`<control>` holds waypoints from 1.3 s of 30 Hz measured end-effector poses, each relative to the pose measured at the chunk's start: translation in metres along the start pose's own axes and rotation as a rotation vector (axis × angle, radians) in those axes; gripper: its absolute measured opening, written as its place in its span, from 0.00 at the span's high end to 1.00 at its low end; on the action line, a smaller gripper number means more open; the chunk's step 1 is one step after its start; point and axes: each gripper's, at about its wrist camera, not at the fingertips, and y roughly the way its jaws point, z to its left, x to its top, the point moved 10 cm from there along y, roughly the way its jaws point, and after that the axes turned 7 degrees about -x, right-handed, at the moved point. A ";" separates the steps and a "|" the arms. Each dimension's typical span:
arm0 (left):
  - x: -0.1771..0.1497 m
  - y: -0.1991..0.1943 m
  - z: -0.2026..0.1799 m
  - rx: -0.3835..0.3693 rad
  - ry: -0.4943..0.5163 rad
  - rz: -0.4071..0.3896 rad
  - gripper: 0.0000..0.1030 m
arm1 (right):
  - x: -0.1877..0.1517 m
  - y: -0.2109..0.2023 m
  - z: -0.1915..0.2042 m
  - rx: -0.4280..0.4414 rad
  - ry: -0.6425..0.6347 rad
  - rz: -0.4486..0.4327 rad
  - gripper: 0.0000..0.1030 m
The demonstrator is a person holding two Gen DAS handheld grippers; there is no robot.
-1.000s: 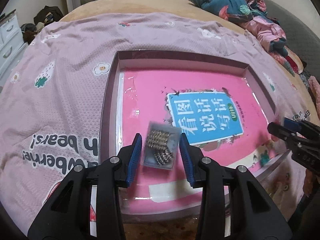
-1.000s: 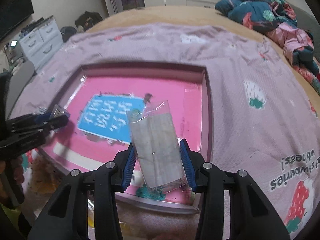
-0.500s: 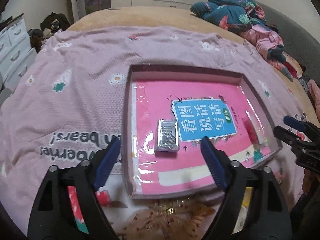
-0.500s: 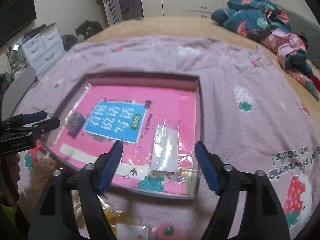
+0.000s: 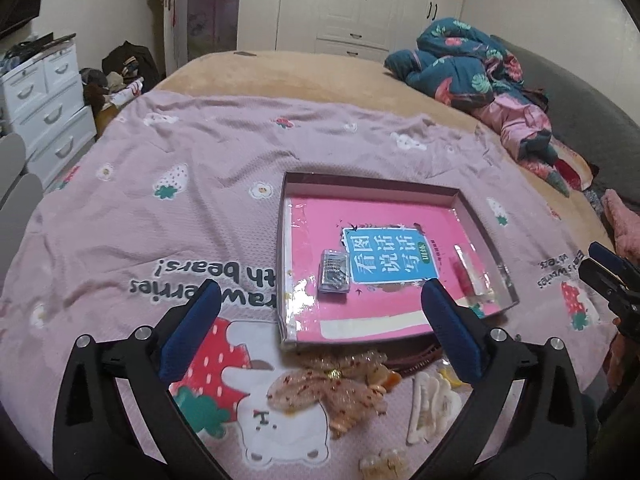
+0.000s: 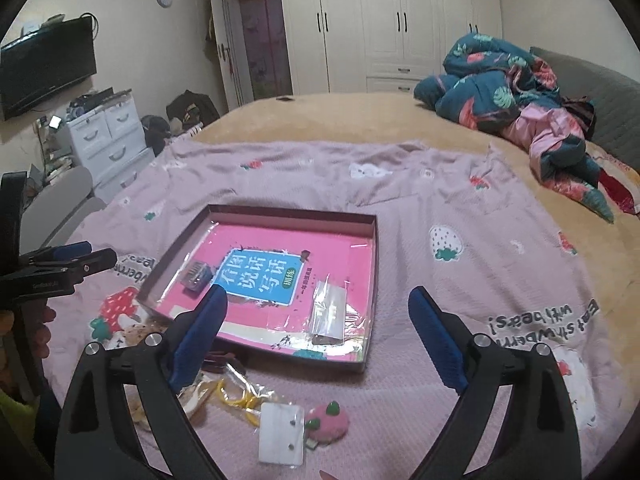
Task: Organize jewelry
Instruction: 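Withdraw both tools from the box back over the loose items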
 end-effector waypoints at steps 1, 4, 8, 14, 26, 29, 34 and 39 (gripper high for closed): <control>-0.001 -0.005 -0.001 -0.002 0.000 -0.008 0.09 | 0.000 -0.007 0.000 0.002 0.001 -0.010 0.11; -0.006 -0.017 -0.004 -0.006 0.005 -0.018 0.09 | -0.002 -0.021 0.003 0.008 -0.001 -0.027 0.11; -0.013 -0.028 -0.009 -0.009 0.016 -0.027 0.09 | -0.009 -0.036 0.008 0.016 -0.011 -0.037 0.11; -0.028 -0.042 -0.015 -0.015 0.044 -0.028 0.09 | -0.024 -0.049 0.018 0.028 -0.032 -0.029 0.11; -0.069 -0.051 -0.021 -0.027 0.065 0.007 0.09 | -0.074 -0.054 0.034 0.036 -0.073 0.047 0.11; -0.081 -0.050 -0.021 -0.033 0.068 0.026 0.09 | -0.089 -0.051 0.038 0.042 -0.078 0.075 0.11; -0.103 -0.043 -0.024 -0.051 0.074 0.072 0.09 | -0.112 -0.042 0.044 0.049 -0.084 0.124 0.11; -0.119 -0.036 -0.028 -0.067 0.074 0.108 0.09 | -0.128 -0.029 0.048 0.055 -0.086 0.157 0.11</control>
